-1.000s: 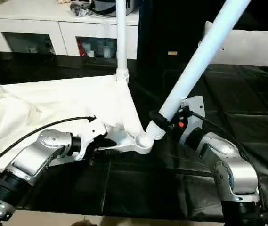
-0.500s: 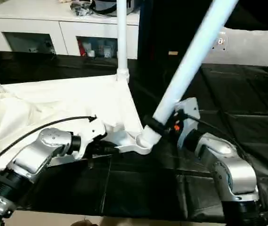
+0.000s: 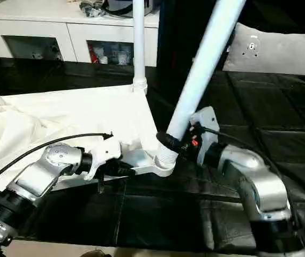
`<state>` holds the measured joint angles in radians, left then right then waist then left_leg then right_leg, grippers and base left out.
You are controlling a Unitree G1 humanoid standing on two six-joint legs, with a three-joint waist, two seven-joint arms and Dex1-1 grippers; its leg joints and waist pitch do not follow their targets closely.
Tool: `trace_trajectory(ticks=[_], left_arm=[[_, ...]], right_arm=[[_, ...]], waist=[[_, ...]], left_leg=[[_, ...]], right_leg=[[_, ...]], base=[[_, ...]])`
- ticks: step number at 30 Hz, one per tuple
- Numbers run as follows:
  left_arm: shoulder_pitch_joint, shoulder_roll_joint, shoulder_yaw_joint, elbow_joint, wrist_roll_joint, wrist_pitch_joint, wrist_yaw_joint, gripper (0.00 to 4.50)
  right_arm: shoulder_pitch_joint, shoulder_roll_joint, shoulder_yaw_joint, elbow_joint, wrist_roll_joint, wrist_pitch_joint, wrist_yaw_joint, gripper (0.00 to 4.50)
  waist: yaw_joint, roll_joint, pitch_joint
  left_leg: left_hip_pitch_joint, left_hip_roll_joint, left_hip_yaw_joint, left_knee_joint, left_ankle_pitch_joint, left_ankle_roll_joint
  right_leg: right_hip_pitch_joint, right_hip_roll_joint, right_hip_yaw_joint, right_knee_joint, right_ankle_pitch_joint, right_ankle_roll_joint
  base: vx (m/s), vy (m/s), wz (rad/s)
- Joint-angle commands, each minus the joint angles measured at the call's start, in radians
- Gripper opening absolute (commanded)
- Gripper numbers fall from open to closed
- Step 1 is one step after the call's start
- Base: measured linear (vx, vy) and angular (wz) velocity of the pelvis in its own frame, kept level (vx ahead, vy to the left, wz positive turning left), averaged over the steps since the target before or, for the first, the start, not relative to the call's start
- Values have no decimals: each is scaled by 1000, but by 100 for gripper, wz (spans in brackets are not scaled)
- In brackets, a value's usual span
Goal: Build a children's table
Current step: Insert table leg to table base
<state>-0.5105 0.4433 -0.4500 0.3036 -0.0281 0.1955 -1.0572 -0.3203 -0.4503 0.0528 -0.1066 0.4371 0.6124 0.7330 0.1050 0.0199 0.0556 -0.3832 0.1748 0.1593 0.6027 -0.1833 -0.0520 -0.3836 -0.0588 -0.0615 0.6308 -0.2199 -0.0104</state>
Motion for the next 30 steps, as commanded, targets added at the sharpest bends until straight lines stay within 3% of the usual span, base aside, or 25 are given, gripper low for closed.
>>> trace_trajectory(ticks=[1,2,3,5,8,9,11,14,15,17,22,30], left_arm=[[-8,12,-17,1,26,-55,-24,0],[-5,13,-18,-4,21,-61,-34,0],[-3,13,-18,-7,17,-63,-41,0],[-1,14,-18,-10,14,-70,-46,0],[2,15,-16,-9,11,-77,-56,0],[4,16,-15,-11,8,-80,-67,0],[7,19,-14,-16,2,-79,-82,0],[8,26,-14,-26,-5,-76,-102,0],[6,28,-14,-23,-1,-77,-101,0],[4,29,-13,-20,2,-78,-100,0],[0,32,-13,-10,3,-84,-110,0],[-19,33,-5,17,9,-92,-127,0]], right_arm=[[-20,-20,34,1,-5,43,31,188],[-23,-24,45,6,-10,45,40,188],[-24,-26,53,10,-14,45,46,188],[-26,-27,58,13,-14,49,52,188],[-36,-39,84,24,-18,62,75,188],[-44,-44,99,39,-28,65,83,188],[-53,-47,113,57,-38,65,90,188],[-70,-48,126,86,-50,63,101,188],[-76,-52,127,91,-47,72,111,188],[-77,-57,127,90,-43,78,118,188],[-81,-68,126,88,-36,83,136,188],[-81,-85,127,95,-32,93,167,187]], waist=[[4,0,-68],[6,-10,-68],[8,-6,-68],[12,-12,-68],[15,-8,-68],[13,-20,-67],[15,-13,-68],[13,-14,-67],[12,-30,-67],[17,-19,-68],[17,-24,-68],[20,-17,-69]], left_leg=[[18,57,-15,-72,-134,12],[18,57,-14,-72,-128,14],[18,57,-13,-71,-125,14],[20,58,-12,-71,-123,15],[21,60,-12,-71,-128,10],[19,58,-10,-73,-126,12],[20,58,-11,-71,-124,12],[20,59,-11,-72,-131,6],[20,58,-9,-73,-128,10],[20,59,-10,-72,-117,13],[21,59,-10,-72,-126,8],[22,60,-11,-72,-129,7]], right_leg=[[48,-92,53,-71,-47,-222],[50,-93,53,-68,-46,-223],[46,-94,54,-68,-47,-223],[45,-94,54,-69,-48,-223],[44,-95,54,-67,-56,-221],[46,-94,54,-68,-57,-219],[44,-97,54,-68,-73,-218],[43,-96,54,-68,-70,-219],[45,-95,54,-68,-67,-219],[43,-98,53,-66,-67,-217],[45,-97,54,-66,-58,-218],[44,-96,53,-65,-52,-226]], base=[[0,0,0],[0,0,0],[0,0,0],[0,0,0],[0,0,0],[0,0,0],[0,0,0],[0,0,0],[0,0,0],[0,0,0],[0,0,0],[0,0,0]])
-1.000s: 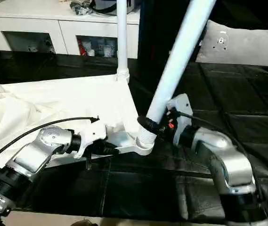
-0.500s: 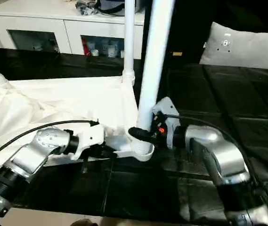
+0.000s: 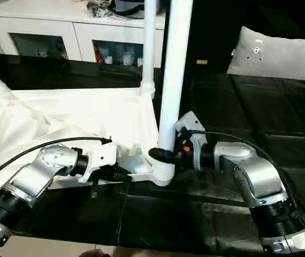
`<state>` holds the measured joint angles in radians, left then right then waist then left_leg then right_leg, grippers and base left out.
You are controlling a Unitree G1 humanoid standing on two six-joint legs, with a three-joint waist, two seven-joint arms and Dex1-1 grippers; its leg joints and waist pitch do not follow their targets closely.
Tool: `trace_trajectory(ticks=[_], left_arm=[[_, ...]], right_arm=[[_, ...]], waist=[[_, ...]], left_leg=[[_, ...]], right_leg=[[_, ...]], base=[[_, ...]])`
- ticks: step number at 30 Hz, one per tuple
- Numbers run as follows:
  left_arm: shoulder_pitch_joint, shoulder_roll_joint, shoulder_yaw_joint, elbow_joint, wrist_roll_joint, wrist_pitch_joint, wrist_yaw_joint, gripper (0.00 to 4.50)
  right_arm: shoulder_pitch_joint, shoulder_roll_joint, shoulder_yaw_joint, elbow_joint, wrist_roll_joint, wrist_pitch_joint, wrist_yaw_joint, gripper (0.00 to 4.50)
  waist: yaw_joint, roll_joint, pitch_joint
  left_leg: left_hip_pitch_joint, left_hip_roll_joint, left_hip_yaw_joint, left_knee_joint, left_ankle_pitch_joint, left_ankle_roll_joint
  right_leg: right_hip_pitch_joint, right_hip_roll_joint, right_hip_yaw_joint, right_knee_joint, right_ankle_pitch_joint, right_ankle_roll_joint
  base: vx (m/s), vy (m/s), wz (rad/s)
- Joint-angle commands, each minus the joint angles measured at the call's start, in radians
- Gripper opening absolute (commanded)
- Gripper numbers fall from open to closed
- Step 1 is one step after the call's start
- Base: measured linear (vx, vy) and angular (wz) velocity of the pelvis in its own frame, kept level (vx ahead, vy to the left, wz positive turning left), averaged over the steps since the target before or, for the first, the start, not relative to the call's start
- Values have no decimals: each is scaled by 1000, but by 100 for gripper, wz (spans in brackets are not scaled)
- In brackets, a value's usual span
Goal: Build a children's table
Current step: Insert table leg to table base
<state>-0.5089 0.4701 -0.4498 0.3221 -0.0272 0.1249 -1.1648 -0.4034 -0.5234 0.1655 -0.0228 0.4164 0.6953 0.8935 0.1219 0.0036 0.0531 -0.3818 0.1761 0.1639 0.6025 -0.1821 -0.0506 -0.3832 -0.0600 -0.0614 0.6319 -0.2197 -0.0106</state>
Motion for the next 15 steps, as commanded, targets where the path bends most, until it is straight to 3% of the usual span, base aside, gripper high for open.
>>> trace_trajectory(ticks=[1,12,15], left_arm=[[-22,7,-5,-2,8,-21,-21,0],[-15,-10,15,-17,-14,-6,-25,0],[-7,-19,25,-17,-19,-1,-7,0]], right_arm=[[3,-10,12,16,-14,6,3,187],[38,67,-82,62,49,-26,-30,187],[72,100,-137,89,79,-47,-60,187]], waist=[[4,2,-67],[3,2,-69],[7,10,-70]], left_leg=[[21,59,-15,-71,-134,3],[21,59,-15,-71,-142,-5],[22,59,-17,-71,-144,-5]], right_leg=[[44,-95,53,-67,-53,-226],[45,-96,52,-65,-35,-236],[45,-96,52,-63,-17,-243]], base=[[0,0,0],[0,0,0],[0,0,0]])
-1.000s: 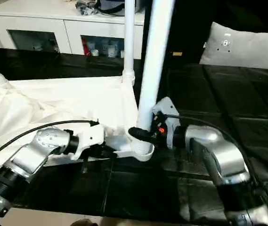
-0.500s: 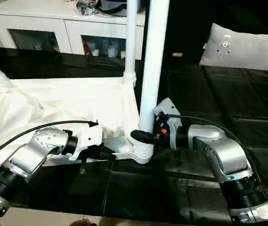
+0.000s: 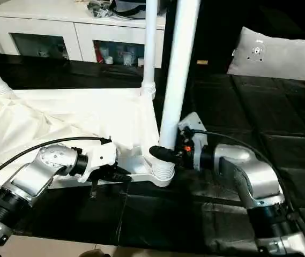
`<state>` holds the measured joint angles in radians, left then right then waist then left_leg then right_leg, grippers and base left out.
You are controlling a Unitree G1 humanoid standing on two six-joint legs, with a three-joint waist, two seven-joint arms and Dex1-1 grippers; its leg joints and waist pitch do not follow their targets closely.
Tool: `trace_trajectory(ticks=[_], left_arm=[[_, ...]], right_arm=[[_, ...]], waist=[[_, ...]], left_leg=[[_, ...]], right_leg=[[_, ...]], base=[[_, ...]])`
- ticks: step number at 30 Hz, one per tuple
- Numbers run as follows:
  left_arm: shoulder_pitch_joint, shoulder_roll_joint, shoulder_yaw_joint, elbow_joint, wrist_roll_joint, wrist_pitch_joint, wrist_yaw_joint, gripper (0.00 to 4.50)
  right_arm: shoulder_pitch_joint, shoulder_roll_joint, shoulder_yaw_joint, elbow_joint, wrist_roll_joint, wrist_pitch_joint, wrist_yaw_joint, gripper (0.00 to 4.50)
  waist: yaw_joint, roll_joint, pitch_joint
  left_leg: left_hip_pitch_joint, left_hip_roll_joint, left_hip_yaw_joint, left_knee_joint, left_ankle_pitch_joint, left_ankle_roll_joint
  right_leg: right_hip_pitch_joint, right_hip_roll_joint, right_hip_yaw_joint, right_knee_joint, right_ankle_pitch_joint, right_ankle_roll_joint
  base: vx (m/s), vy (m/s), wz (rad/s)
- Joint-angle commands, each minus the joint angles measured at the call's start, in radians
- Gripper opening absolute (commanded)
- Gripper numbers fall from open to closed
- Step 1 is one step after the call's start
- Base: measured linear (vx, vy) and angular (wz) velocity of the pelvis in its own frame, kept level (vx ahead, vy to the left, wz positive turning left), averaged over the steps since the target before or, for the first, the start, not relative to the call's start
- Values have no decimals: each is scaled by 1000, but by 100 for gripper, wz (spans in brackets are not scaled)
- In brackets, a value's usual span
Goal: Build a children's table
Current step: Insert table leg to table base, then rotate leg to tighten
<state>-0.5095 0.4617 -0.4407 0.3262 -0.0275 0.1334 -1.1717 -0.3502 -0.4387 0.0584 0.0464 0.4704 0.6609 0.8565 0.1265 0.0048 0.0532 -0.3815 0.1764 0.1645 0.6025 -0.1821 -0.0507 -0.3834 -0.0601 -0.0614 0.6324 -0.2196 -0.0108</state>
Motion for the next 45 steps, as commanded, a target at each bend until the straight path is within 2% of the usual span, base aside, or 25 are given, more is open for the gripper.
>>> trace_trajectory(ticks=[1,2,3,5,6,9,10,11,12,15,16,17,19,22,25,26,27,29,33,35,38,39,43,44,45], left_arm=[[-3,-16,21,-22,-21,-5,11,0],[0,-22,26,-23,-24,-2,18,0],[0,-22,26,-23,-24,-2,18,0],[7,-32,34,-28,-28,7,33,0],[10,-40,39,-30,-31,11,42,0],[12,-50,45,-30,-32,15,53,0],[13,-55,47,-28,-30,15,61,0],[14,-61,48,-23,-25,13,74,0],[14,-64,49,-21,-22,12,80,0],[15,-65,49,-19,-20,10,84,0],[15,-66,49,-18,-18,11,86,0],[14,-67,49,-17,-17,11,87,0],[15,-66,46,-18,-11,14,84,0],[15,-62,42,-19,-6,16,75,0],[10,-49,28,-18,-1,15,47,0],[-3,-37,21,-10,4,10,29,0],[-9,-33,19,-4,7,7,24,0],[-20,-26,15,7,12,4,12,0],[-49,-11,4,38,26,-11,-19,0],[-70,-7,-2,65,37,-21,-29,0],[-89,-9,-2,90,38,-28,-36,0],[-94,-10,-2,97,37,-30,-39,0],[-119,-17,-4,141,35,-43,-57,0],[-125,-17,-5,152,36,-48,-62,0],[-138,-19,-6,177,37,-58,-73,0]], right_arm=[[34,34,-62,38,39,-25,-42,187],[49,49,-87,50,47,-36,-54,187],[49,49,-87,50,47,-36,-54,187],[85,69,-115,53,54,-60,-64,187],[110,80,-122,45,53,-80,-66,187],[144,95,-127,35,50,-106,-72,187],[161,110,-136,31,54,-125,-81,187],[184,130,-143,24,49,-160,-91,187],[194,134,-139,21,35,-181,-98,187],[201,136,-132,19,18,-201,-104,187],[203,129,-117,23,-11,-236,-107,187],[203,126,-112,26,-21,-251,-106,187],[200,103,-77,40,-78,-316,-95,187],[198,95,-62,51,-101,-337,-86,187],[187,72,-20,89,-153,-372,-73,186],[173,48,18,114,-191,-390,-55,186],[168,41,28,123,-201,-395,-46,186],[159,31,45,135,-215,-404,-34,186],[121,-1,95,202,-243,-418,40,186],[85,-17,130,270,-259,-441,91,186],[51,-25,161,348,-278,-471,131,186],[44,-25,169,367,-286,-481,141,186],[13,-13,182,449,-292,-513,187,186],[6,-10,181,463,-286,-515,200,186],[-11,-18,179,457,-270,-499,220,186]], waist=[[2,6,-70],[3,8,-69],[4,10,-70],[4,8,-69],[4,17,-68],[7,15,-67],[10,23,-68],[11,21,-67],[13,24,-67],[11,21,-64],[11,22,-64],[10,28,-64],[9,27,-65],[8,29,-66],[4,32,-66],[1,33,-65],[-6,33,-64],[-12,34,-59],[-15,35,-54],[-16,35,-55],[-17,26,-53],[-17,24,-52],[-18,24,-51],[-19,18,-50],[-18,21,-50]], left_leg=[[21,58,-15,-71,-145,-4],[21,59,-16,-71,-157,-6],[21,59,-16,-71,-161,-8],[23,59,-17,-73,-176,-12],[23,59,-17,-74,-191,-16],[23,59,-18,-76,-206,-19],[24,60,-19,-76,-206,-19],[24,60,-18,-78,-218,-21],[24,60,-20,-79,-228,-23],[24,59,-20,-82,-246,-22],[23,58,-21,-82,-246,-22],[22,58,-21,-82,-255,-28],[22,58,-22,-82,-250,-27],[20,57,-21,-81,-235,-17],[21,57,-22,-82,-246,-12],[20,56,-23,-82,-252,-14],[20,54,-23,-83,-261,-14],[21,54,-23,-84,-284,-15],[31,55,-25,-88,-349,-21],[35,56,-26,-88,-360,-23],[37,56,-24,-88,-373,-20],[34,56,-26,-89,-366,-16],[38,56,-27,-91,-384,-18],[38,58,-28,-93,-389,-18],[41,57,-28,-93,-399,-19]], right_leg=[[46,-95,52,-66,-14,-242],[44,-97,53,-67,-24,-245],[45,-99,53,-67,-28,-245],[43,-97,51,-69,-48,-243],[42,-97,51,-73,-66,-236],[44,-96,52,-75,-83,-228],[41,-97,52,-75,-85,-226],[40,-97,53,-78,-94,-221],[40,-97,53,-78,-102,-218],[40,-97,53,-83,-153,-207],[40,-97,53,-84,-163,-204],[38,-97,54,-87,-177,-196],[39,-98,54,-86,-178,-191],[40,-96,55,-86,-154,-192],[39,-94,53,-87,-154,-198],[40,-94,52,-86,-160,-201],[42,-93,52,-87,-168,-203],[39,-92,53,-92,-210,-197],[36,-97,55,-105,-326,-186],[36,-98,56,-106,-336,-189],[34,-97,55,-108,-352,-195],[37,-101,55,-107,-366,-195],[35,-101,55,-114,-409,-186],[34,-100,55,-114,-408,-185],[32,-101,55,-115,-425,-183]], base=[[0,0,0],[0,0,0],[0,0,0],[0,0,0],[0,0,0],[0,0,0],[0,0,0],[0,0,0],[0,0,0],[0,0,0],[0,0,0],[0,0,0],[0,0,0],[0,0,0],[0,0,0],[0,0,0],[0,0,0],[0,0,0],[0,0,0],[0,0,0],[0,0,0],[0,0,0],[0,0,0],[0,0,0],[0,0,0]])
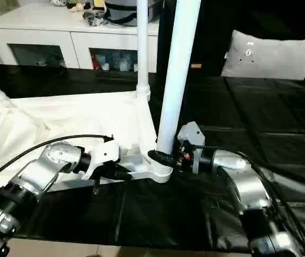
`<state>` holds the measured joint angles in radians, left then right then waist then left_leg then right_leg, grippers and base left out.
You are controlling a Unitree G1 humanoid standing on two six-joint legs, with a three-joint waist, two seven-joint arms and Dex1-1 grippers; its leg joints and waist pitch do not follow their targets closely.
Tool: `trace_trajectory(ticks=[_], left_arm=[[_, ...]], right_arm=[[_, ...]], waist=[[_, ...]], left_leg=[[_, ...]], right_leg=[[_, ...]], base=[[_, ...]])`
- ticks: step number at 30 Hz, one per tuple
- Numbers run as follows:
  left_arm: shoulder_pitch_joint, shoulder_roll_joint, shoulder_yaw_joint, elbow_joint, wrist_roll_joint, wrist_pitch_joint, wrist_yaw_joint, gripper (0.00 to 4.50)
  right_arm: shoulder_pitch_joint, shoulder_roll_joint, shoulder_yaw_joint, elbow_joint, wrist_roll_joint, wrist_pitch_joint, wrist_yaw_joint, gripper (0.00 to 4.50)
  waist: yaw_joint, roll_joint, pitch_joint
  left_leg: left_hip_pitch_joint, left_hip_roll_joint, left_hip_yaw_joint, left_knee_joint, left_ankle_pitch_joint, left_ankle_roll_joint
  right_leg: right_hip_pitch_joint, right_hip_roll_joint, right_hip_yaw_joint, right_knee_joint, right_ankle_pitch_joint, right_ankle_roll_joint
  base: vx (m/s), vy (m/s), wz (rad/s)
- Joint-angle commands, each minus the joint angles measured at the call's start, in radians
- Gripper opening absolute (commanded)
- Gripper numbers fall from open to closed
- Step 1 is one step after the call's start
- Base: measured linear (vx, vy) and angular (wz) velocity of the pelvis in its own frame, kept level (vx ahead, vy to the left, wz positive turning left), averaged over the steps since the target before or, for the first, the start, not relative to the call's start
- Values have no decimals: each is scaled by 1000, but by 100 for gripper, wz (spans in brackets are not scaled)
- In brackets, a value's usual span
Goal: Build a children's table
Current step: Rotate leg to tighten
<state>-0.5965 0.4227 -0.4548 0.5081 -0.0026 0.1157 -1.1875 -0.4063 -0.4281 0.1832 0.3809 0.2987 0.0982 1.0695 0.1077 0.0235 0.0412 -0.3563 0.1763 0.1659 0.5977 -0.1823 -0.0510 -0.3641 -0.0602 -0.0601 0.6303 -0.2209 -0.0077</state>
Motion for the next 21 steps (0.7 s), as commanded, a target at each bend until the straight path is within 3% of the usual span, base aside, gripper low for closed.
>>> trace_trajectory(ticks=[1,2,4,8,11,13,15,18,20,21], left_arm=[[-51,20,8,-5,12,-41,-57,0],[-58,22,6,8,16,-47,-62,0],[-61,23,7,12,15,-43,-65,0],[-38,18,27,-28,-10,17,-45,0],[9,-10,60,-125,-31,148,47,0],[42,-43,87,-202,-44,246,127,0],[73,-91,106,-288,-44,350,208,0],[94,-186,91,-385,-4,481,315,0],[92,-210,81,-397,8,502,335,0],[87,-238,67,-409,22,528,359,0]], right_arm=[[45,-29,55,122,-98,64,7,186],[44,-41,61,86,-89,87,18,186],[50,-43,63,45,-76,113,15,186],[74,-33,59,-64,-62,190,-49,186],[95,19,22,-156,-70,305,-222,186],[102,76,-18,-219,-63,399,-352,186],[108,143,-59,-278,-76,489,-490,186],[107,231,-63,-324,-172,548,-680,186],[103,251,-65,-321,-185,554,-720,186],[100,277,-77,-321,-184,569,-772,186]], waist=[[0,2,-37],[1,-3,-38],[4,-2,-38],[10,2,-44],[7,6,-43],[0,6,-42],[-8,6,-38],[-20,3,-39],[-23,3,-40],[-23,-8,-43]], left_leg=[[17,57,-29,-88,-402,-18],[16,58,-29,-89,-400,-18],[17,60,-29,-91,-392,-16],[14,64,-28,-95,-346,-16],[11,67,-28,-102,-321,-26],[8,63,-28,-102,-327,-40],[12,59,-28,-103,-356,-52],[5,58,-30,-105,-339,-59],[7,55,-27,-104,-316,-56],[6,53,-23,-102,-282,-45]], right_leg=[[12,-101,54,-115,-432,-184],[13,-101,55,-114,-434,-183],[12,-101,57,-115,-434,-177],[17,-100,58,-104,-327,-193],[20,-96,58,-95,-256,-211],[19,-94,57,-93,-267,-213],[12,-96,59,-103,-363,-185],[13,-93,61,-105,-355,-163],[12,-92,61,-109,-325,-159],[15,-92,63,-109,-295,-156]], base=[[0,0,0],[0,0,0],[0,0,0],[0,0,0],[0,0,0],[0,0,0],[0,0,0],[0,0,0],[0,0,0],[0,0,0]])
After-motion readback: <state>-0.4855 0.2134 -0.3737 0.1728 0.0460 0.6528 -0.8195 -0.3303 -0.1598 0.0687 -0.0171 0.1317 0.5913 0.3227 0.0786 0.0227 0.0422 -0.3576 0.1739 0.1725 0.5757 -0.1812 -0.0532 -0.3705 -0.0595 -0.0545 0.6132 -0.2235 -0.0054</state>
